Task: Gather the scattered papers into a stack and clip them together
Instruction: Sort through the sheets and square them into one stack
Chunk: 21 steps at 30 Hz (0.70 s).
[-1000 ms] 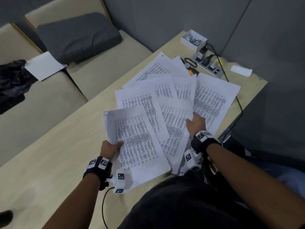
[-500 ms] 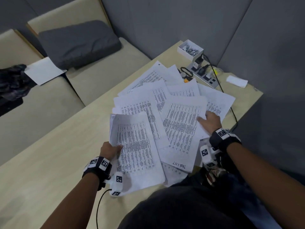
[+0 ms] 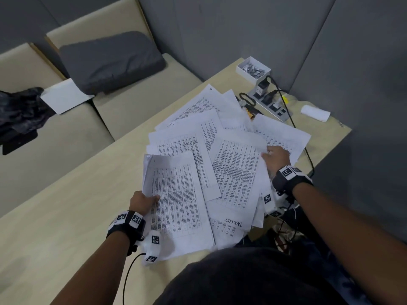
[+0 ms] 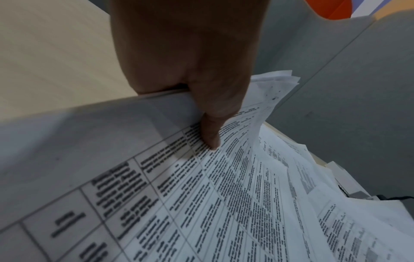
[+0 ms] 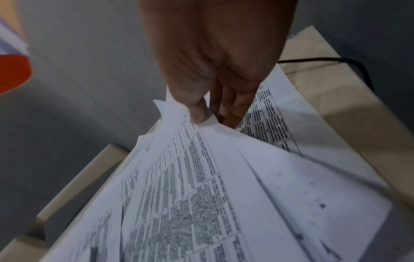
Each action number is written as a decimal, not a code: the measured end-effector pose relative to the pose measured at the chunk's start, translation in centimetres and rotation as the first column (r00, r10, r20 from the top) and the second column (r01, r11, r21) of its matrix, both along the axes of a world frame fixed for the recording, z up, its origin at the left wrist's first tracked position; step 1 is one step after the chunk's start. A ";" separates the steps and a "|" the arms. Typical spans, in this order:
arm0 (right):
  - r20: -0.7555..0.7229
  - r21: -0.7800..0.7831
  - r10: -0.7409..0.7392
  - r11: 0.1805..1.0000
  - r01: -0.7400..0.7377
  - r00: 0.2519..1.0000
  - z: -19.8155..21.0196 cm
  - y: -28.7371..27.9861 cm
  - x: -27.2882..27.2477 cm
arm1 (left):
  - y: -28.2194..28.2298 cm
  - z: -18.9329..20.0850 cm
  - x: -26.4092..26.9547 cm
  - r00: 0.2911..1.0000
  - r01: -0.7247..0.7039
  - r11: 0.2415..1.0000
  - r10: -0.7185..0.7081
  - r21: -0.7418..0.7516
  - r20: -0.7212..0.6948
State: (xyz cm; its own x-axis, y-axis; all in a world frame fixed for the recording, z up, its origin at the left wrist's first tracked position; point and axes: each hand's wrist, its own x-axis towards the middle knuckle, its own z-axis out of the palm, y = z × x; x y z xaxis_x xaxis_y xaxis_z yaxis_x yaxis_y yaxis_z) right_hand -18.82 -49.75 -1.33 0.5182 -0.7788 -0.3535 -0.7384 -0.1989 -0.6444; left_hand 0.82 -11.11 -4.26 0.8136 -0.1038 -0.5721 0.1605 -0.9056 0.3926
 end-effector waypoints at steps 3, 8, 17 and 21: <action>-0.013 0.117 -0.003 0.993 0.004 1.000 -0.6 -0.2 0.2 | -0.3 0.2 0.1 1.000 -0.008 0.998 0.010 -0.066 0.022; -0.036 0.047 0.122 0.992 -0.121 0.992 1.2 1.0 0.8 | -1.1 0.7 0.7 0.999 0.029 0.995 -0.026 -0.094 0.029; 0.232 -0.445 0.375 0.862 -0.244 0.898 15.7 3.1 3.7 | -1.1 -0.3 0.1 0.996 -0.043 0.990 0.033 -0.134 -0.078; 0.596 -0.232 0.329 0.944 -0.235 0.733 21.0 4.6 4.1 | -0.9 -1.1 -0.2 0.988 -0.128 0.969 0.106 -0.212 -0.111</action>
